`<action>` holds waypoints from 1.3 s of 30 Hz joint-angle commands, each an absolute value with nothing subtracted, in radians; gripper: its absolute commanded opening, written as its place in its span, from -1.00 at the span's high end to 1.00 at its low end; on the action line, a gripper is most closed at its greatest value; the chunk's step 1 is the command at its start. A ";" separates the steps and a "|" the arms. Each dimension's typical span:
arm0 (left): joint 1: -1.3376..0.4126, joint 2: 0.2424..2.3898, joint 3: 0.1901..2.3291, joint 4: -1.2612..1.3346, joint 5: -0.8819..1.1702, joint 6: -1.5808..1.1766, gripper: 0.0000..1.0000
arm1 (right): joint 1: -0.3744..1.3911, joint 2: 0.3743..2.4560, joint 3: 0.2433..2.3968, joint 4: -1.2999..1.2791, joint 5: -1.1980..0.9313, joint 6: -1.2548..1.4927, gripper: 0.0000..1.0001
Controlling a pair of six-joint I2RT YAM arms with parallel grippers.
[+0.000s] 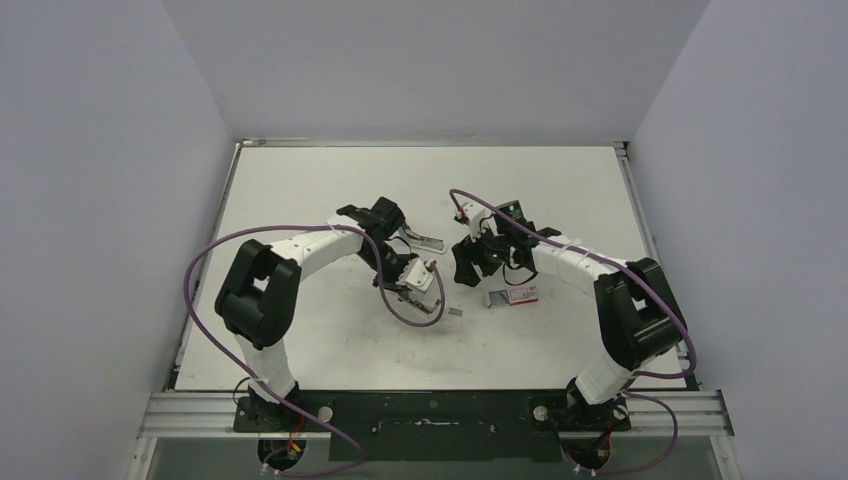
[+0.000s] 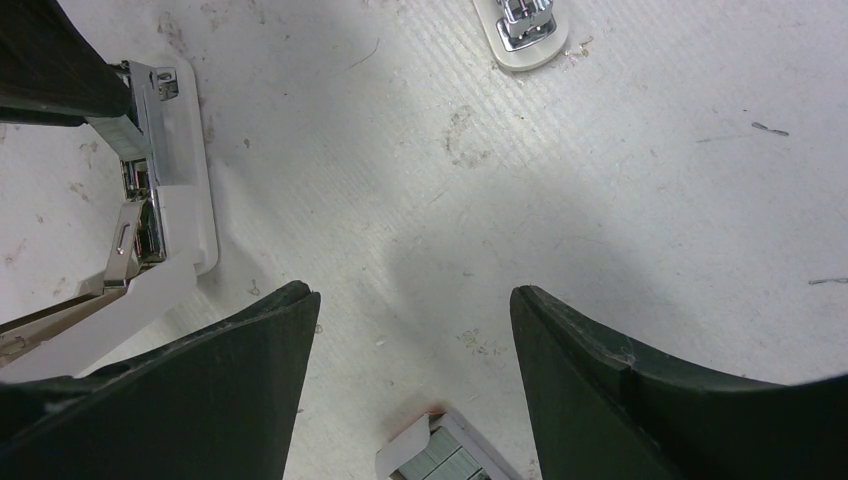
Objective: Load the staples into the stapler
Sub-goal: Install the staple into the stapler.
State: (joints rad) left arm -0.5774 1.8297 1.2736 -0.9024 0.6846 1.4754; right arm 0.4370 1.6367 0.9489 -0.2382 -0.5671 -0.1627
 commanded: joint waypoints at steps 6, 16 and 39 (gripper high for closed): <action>-0.583 1.691 1.216 -0.768 0.689 1.311 1.00 | 0.428 1.635 0.959 -0.202 -0.594 -0.161 -0.42; -0.587 1.663 1.161 -0.737 0.690 1.319 1.00 | 0.429 1.637 0.960 -0.204 -0.596 -0.161 -0.43; -0.595 1.734 1.201 -0.788 0.681 1.404 1.00 | 0.423 1.643 0.965 -0.208 -0.606 -0.164 -0.43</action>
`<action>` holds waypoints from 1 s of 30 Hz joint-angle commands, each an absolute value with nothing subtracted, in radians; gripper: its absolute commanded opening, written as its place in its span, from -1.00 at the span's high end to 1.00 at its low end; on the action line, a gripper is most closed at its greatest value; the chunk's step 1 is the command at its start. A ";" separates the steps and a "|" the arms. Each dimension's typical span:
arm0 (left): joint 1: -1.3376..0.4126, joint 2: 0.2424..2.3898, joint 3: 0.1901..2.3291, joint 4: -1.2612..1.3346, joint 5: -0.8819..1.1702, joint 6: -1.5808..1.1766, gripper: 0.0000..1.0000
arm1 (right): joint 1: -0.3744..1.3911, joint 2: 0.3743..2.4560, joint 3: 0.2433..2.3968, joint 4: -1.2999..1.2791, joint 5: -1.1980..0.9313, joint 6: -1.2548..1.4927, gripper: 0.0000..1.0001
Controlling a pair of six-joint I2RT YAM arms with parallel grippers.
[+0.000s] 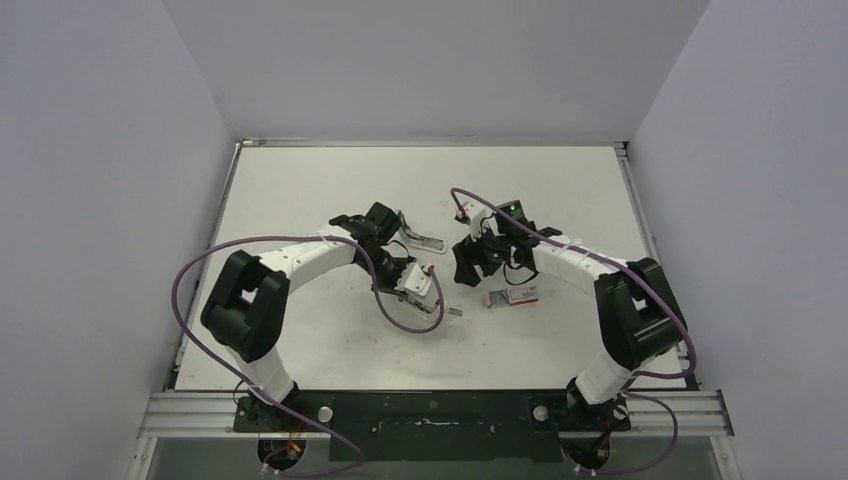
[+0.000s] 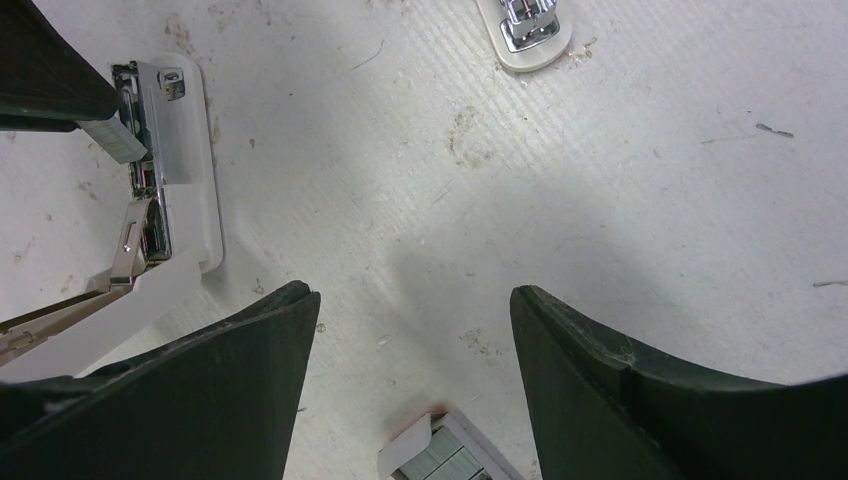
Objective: Load the staples into the stapler
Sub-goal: Install the staple into the stapler.
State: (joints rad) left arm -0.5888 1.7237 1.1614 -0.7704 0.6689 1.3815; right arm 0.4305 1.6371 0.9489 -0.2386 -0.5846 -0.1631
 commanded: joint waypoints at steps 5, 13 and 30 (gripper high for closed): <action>-0.595 1.739 1.201 -0.788 0.680 1.404 1.00 | 0.422 1.646 0.965 -0.208 -0.606 -0.165 -0.43; -0.595 1.744 1.204 -0.791 0.679 1.411 1.00 | 0.421 1.648 0.966 -0.209 -0.609 -0.164 -0.43; -0.595 1.764 1.227 -0.805 0.670 1.419 1.00 | 0.419 1.648 0.966 -0.210 -0.611 -0.165 -0.43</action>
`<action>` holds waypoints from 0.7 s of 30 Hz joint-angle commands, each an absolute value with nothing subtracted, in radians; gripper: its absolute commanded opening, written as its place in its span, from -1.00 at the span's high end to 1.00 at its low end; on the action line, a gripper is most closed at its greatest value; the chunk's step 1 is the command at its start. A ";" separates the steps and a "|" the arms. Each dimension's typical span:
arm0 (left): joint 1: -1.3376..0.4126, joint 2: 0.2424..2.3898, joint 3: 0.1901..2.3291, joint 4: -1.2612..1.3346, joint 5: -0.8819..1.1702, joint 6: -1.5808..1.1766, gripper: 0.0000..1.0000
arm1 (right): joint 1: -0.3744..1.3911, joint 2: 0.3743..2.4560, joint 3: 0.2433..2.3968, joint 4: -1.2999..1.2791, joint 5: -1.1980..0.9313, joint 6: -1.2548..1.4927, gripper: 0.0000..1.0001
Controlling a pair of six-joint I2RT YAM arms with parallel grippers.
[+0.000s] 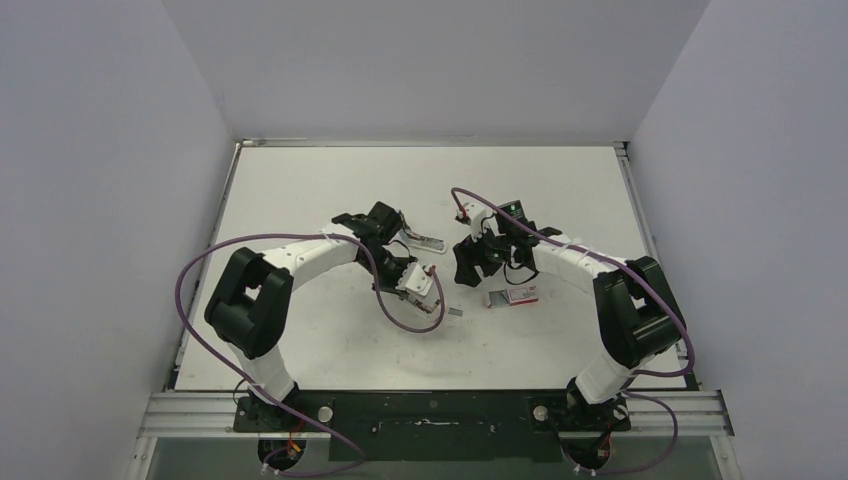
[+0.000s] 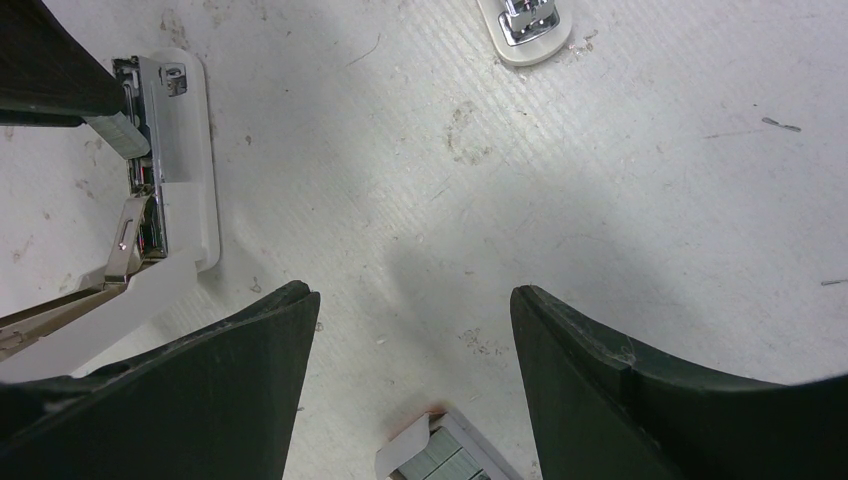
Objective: Load the staples into the stapler
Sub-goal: Install the staple into the stapler.
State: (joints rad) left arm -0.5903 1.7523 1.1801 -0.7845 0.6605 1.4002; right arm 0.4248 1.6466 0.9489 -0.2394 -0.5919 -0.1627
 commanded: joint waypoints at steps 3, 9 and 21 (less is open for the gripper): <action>-0.595 1.767 1.229 -0.807 0.670 1.420 1.00 | 0.419 1.648 0.966 -0.210 -0.613 -0.165 -0.43; -0.597 1.772 1.229 -0.806 0.672 1.422 1.00 | 0.418 1.649 0.966 -0.210 -0.613 -0.164 -0.43; -0.598 1.782 1.235 -0.802 0.666 1.446 1.00 | 0.413 1.651 0.966 -0.209 -0.618 -0.165 -0.43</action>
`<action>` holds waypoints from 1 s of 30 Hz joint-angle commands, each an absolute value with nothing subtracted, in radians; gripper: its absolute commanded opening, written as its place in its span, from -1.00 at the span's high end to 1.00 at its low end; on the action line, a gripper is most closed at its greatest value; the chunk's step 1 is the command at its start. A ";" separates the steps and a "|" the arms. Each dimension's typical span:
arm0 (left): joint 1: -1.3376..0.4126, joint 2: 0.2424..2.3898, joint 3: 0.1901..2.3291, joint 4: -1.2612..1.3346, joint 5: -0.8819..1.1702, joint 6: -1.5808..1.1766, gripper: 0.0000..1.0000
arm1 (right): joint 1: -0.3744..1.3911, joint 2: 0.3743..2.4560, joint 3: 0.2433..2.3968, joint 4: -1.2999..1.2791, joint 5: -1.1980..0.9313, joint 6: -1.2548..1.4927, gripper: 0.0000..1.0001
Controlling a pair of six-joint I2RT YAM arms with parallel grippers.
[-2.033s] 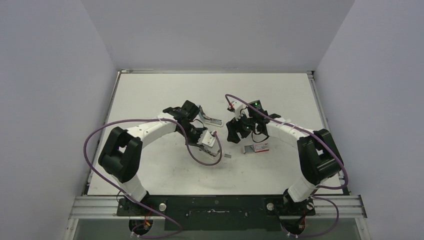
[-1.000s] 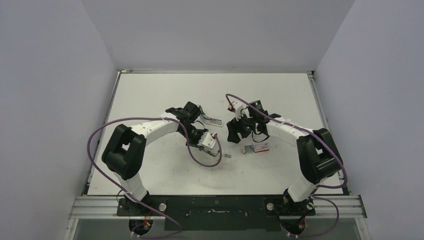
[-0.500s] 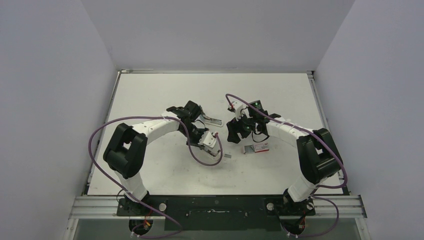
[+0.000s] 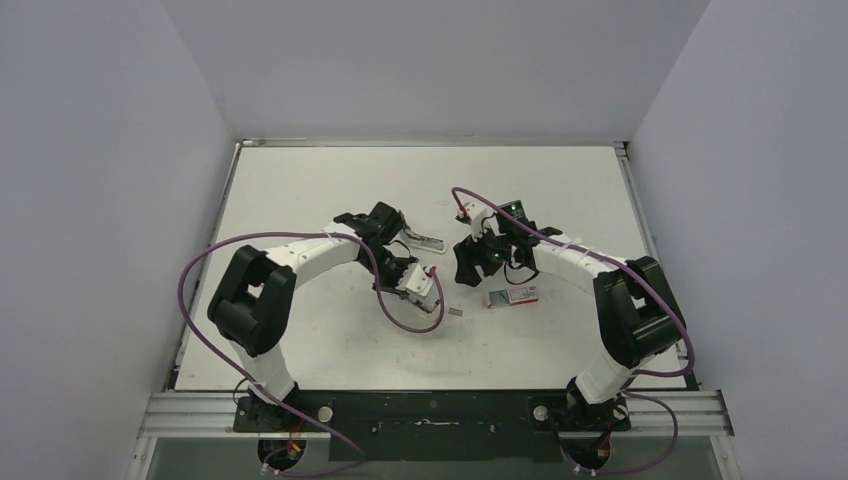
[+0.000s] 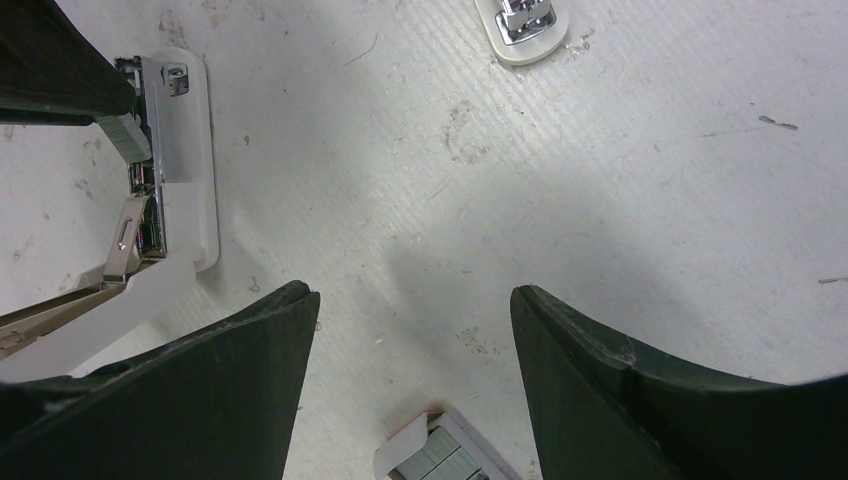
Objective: Load the staples into the stapler
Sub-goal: Install the staple into the stapler.
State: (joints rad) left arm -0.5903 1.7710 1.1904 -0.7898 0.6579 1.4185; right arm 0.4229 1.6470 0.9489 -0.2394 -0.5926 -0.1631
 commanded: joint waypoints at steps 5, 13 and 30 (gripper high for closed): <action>-0.600 1.790 1.244 -0.813 0.664 1.461 1.00 | 0.414 1.651 0.966 -0.209 -0.618 -0.165 -0.43; -0.601 1.796 1.254 -0.818 0.669 1.468 1.00 | 0.412 1.656 0.968 -0.209 -0.617 -0.165 -0.43; -0.600 1.782 1.261 -0.836 0.717 1.475 1.00 | 0.410 1.661 0.969 -0.210 -0.618 -0.166 -0.43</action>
State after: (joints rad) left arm -0.5968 1.7855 1.2205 -0.8120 0.6632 1.4525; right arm 0.4183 1.6497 0.9489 -0.2394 -0.5957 -0.1631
